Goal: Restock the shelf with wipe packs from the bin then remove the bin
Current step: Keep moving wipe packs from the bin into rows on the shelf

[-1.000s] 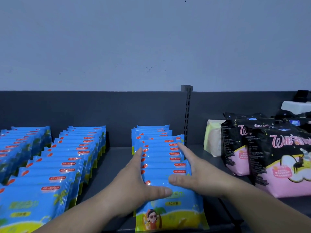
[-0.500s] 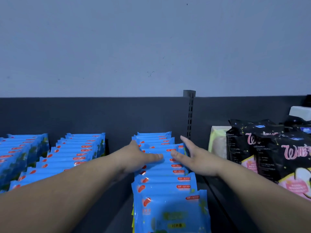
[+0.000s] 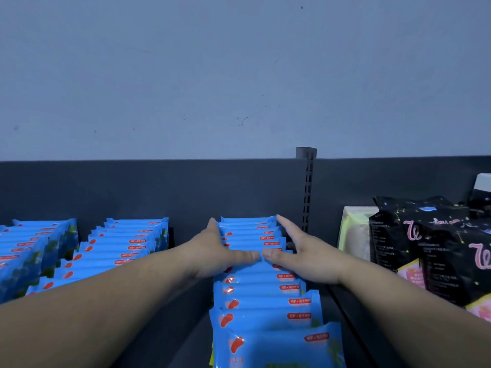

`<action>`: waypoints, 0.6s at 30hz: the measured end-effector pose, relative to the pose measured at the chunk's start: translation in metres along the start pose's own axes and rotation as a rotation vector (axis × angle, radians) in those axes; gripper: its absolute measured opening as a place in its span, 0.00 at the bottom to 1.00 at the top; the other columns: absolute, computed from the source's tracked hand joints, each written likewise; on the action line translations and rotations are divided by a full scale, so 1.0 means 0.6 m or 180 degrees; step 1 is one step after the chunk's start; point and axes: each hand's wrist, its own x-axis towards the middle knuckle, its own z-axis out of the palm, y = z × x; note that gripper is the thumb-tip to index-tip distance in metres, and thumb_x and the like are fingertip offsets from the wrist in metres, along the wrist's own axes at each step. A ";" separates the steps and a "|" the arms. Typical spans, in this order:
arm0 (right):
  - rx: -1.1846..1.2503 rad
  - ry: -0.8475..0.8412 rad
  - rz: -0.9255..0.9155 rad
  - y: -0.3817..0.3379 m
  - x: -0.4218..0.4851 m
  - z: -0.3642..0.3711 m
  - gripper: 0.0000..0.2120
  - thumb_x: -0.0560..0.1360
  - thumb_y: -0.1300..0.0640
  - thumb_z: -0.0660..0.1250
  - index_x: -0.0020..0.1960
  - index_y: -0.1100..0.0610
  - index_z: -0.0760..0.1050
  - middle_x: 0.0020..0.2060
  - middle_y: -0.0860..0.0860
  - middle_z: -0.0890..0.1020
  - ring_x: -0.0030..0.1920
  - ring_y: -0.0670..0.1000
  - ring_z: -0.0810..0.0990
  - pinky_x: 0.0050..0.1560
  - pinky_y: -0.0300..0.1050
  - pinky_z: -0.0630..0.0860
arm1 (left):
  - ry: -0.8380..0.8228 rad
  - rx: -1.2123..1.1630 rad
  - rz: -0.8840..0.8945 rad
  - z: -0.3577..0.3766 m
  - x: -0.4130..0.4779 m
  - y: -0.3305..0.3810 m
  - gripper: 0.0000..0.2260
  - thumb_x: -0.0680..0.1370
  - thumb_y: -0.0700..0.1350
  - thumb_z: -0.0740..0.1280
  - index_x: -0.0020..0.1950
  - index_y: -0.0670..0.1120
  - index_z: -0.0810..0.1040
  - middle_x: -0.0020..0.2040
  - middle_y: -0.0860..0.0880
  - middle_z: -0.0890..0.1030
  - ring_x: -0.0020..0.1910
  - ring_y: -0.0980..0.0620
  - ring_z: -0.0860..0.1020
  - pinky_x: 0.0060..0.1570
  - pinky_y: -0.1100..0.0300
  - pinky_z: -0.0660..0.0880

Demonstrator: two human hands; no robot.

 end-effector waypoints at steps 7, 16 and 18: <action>-0.0225 -0.0154 0.0080 -0.007 0.026 -0.003 0.43 0.73 0.37 0.66 0.77 0.39 0.42 0.65 0.40 0.72 0.56 0.40 0.77 0.57 0.36 0.73 | -0.0116 0.0868 -0.0208 -0.014 0.048 -0.010 0.60 0.58 0.71 0.72 0.75 0.60 0.34 0.74 0.51 0.62 0.62 0.52 0.75 0.60 0.56 0.75; 0.0006 0.0076 0.0055 0.002 0.040 -0.018 0.39 0.73 0.36 0.64 0.77 0.39 0.46 0.67 0.38 0.71 0.57 0.41 0.78 0.61 0.39 0.73 | -0.0195 0.0226 -0.0106 -0.020 0.056 -0.013 0.57 0.64 0.62 0.76 0.77 0.56 0.36 0.57 0.59 0.76 0.52 0.57 0.80 0.57 0.59 0.77; -0.0015 0.0094 0.0121 0.001 0.049 -0.020 0.37 0.75 0.37 0.63 0.77 0.40 0.47 0.64 0.41 0.72 0.54 0.41 0.79 0.56 0.37 0.74 | -0.0150 0.0046 -0.0142 -0.014 0.058 -0.010 0.57 0.64 0.60 0.76 0.77 0.56 0.36 0.57 0.58 0.76 0.50 0.56 0.82 0.54 0.58 0.79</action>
